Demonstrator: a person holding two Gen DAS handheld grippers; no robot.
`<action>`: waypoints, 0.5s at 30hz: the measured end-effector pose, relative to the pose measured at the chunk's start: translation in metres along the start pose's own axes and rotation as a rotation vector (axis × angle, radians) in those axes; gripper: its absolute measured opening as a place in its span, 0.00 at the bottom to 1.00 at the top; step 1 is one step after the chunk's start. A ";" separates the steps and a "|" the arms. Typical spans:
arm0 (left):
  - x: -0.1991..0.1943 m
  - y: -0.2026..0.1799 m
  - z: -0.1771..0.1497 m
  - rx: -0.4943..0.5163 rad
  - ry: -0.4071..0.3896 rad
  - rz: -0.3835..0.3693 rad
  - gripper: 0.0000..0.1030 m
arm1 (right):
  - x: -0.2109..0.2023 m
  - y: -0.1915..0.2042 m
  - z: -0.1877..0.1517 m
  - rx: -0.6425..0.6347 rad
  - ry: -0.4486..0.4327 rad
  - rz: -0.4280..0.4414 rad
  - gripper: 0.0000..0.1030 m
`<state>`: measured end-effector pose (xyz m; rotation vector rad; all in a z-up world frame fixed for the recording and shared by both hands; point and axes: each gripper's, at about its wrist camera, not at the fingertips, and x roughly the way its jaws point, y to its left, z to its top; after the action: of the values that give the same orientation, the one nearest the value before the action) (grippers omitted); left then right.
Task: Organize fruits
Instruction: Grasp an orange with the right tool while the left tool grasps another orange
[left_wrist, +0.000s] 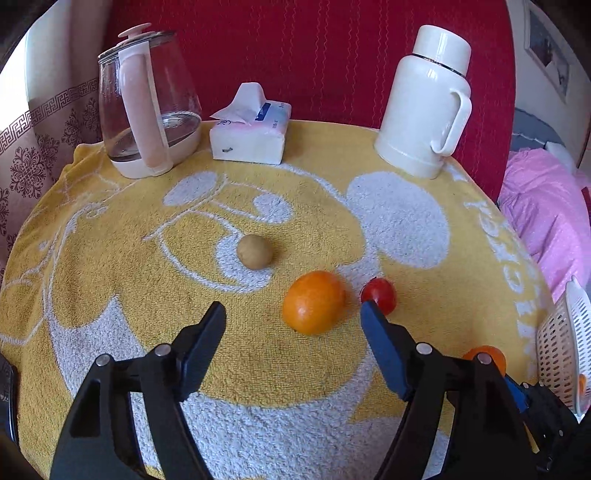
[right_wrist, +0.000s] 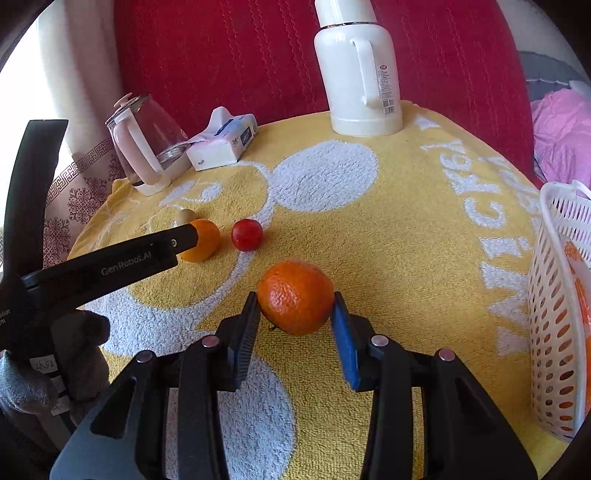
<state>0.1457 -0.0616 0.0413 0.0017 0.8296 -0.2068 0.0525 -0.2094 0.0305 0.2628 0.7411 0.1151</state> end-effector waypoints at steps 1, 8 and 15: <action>0.004 -0.002 0.001 0.003 0.007 -0.006 0.68 | 0.000 0.000 0.000 0.000 -0.001 0.002 0.39; 0.031 0.004 -0.001 -0.028 0.051 -0.050 0.51 | 0.001 -0.001 0.000 0.005 0.002 0.005 0.39; 0.026 0.005 -0.002 -0.035 0.031 -0.103 0.40 | 0.001 0.000 0.000 -0.003 -0.003 -0.009 0.39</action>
<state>0.1618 -0.0610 0.0204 -0.0713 0.8653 -0.2901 0.0532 -0.2095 0.0294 0.2567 0.7391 0.1077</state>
